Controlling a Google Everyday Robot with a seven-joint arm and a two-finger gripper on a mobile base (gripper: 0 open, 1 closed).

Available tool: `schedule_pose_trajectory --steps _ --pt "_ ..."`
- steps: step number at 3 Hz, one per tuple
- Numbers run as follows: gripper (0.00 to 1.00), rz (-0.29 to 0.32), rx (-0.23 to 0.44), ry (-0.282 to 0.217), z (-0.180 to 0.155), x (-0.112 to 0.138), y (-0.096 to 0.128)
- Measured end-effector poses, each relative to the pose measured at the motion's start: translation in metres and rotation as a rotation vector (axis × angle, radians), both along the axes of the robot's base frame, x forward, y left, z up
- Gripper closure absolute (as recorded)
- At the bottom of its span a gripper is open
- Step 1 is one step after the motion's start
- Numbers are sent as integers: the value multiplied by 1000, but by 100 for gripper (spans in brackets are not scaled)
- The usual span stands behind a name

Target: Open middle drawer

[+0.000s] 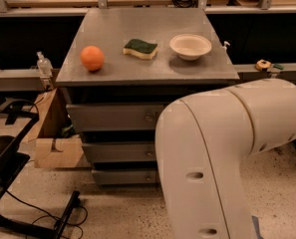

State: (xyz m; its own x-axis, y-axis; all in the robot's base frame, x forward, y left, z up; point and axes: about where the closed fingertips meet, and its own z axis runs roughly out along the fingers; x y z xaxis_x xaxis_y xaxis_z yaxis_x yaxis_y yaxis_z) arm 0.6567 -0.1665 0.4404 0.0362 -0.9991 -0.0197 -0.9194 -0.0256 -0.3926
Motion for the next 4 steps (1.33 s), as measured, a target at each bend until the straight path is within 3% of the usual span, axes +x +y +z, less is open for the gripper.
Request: schedule_pose_trajectory --steps 1,3,4 --pt "0 -21 23 -59 18 20 -7" --pt "0 50 2 -5 -5 24 23" --pt "0 50 2 -5 -5 24 23"
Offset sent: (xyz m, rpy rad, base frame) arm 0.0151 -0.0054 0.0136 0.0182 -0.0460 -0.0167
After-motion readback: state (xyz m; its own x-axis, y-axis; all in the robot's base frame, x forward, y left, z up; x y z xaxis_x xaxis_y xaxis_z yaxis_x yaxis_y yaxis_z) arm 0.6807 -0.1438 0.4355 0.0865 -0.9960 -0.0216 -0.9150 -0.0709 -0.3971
